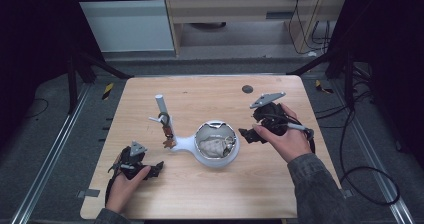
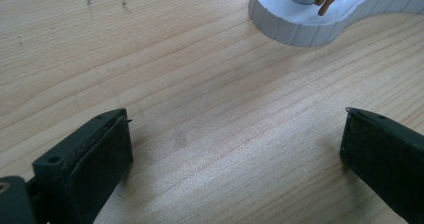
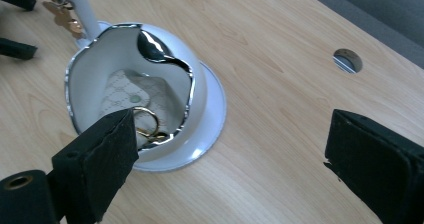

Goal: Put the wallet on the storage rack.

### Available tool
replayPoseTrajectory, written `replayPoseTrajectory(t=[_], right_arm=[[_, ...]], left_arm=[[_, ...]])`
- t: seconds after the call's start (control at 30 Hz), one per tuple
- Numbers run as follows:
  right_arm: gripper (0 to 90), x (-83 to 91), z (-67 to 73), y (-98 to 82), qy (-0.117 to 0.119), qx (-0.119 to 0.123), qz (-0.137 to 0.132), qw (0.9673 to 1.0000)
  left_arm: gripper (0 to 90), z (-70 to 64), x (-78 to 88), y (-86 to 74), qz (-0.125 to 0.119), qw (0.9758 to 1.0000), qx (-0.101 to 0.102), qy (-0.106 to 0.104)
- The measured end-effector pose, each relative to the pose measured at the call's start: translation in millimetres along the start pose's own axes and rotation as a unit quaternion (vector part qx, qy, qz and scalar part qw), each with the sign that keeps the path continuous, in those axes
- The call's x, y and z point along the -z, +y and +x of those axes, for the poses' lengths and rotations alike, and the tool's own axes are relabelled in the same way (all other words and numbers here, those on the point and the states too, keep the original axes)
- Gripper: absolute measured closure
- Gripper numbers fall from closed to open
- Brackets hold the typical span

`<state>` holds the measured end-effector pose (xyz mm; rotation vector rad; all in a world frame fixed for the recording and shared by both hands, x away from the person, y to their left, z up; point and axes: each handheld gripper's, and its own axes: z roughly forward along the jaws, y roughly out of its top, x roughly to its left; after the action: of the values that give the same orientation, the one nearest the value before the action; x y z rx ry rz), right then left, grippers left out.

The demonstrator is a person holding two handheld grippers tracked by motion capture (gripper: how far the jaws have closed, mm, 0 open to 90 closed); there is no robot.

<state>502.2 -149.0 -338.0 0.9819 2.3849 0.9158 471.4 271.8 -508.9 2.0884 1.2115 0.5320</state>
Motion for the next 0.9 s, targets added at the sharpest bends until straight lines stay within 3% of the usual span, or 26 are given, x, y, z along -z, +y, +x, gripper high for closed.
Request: replayPoseTrajectory(t=[0.23, 0.47, 0.9], right_arm=[[7.2, 1.8, -13.6, -10.6, -0.016, -0.005, -0.016, 0.9997], [7.4, 1.9, -25.5, -24.1, -0.026, -0.036, -0.042, 0.9981], [6.6, 9.3, -30.6, -52.4, -0.032, -0.07, -0.057, 0.9954]], left_arm=[[0.0, -0.1, 0.2, -0.1, 0.001, 1.0, -0.001, 0.0], [0.0, -0.1, 0.5, -0.1, 0.002, 1.0, -0.002, 0.0], [0.0, -0.4, 0.4, -0.2, 0.002, 1.0, 0.0, 0.0]])
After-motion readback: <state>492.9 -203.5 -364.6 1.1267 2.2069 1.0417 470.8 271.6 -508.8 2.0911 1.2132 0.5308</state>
